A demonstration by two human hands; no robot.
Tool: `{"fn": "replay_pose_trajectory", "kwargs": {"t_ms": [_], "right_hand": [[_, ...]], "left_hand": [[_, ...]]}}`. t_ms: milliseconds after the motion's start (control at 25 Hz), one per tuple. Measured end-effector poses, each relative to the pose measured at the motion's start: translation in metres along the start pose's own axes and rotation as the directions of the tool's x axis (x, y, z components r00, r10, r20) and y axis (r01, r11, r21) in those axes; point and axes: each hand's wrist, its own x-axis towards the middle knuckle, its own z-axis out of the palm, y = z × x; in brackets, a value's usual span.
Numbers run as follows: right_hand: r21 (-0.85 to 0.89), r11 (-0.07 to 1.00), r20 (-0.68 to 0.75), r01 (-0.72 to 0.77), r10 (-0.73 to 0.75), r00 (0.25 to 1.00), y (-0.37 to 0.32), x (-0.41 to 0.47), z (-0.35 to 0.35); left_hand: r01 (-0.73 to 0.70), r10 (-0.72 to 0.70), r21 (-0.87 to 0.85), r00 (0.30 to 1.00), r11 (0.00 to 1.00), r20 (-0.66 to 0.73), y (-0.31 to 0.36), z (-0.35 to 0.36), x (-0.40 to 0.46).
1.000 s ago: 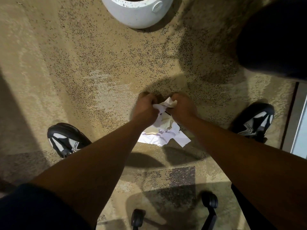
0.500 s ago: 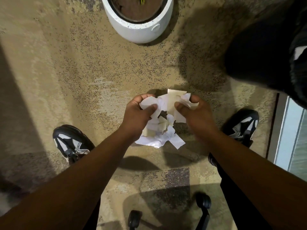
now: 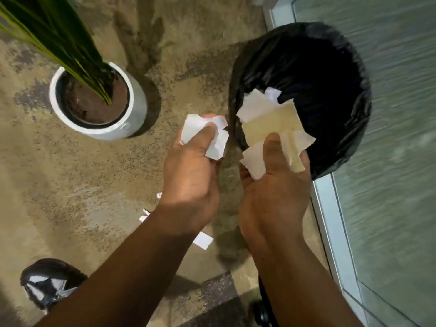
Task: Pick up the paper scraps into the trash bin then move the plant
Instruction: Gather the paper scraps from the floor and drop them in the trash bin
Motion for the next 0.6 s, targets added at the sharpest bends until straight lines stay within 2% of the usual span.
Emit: {"fn": "replay_pose_trajectory", "kwargs": {"t_ms": [240, 400, 600], "right_hand": [[0.186, 0.968, 0.06, -0.17, 0.162, 0.985, -0.046, 0.056, -0.023], [0.234, 0.948, 0.091, -0.214, 0.198, 0.976, -0.068, 0.079, -0.032], [0.215, 0.947, 0.13, -0.24, 0.216, 0.968, -0.081, 0.096, -0.037]], "left_hand": [[0.123, -0.125, 0.086, 0.992, 0.989, 0.021, -0.033, 0.089, 0.01], [0.272, -0.284, 0.216, 0.959, 0.938, 0.022, -0.046, 0.117, 0.016], [0.34, -0.35, 0.231, 0.937, 0.911, 0.0, -0.057, 0.128, 0.024]]}}
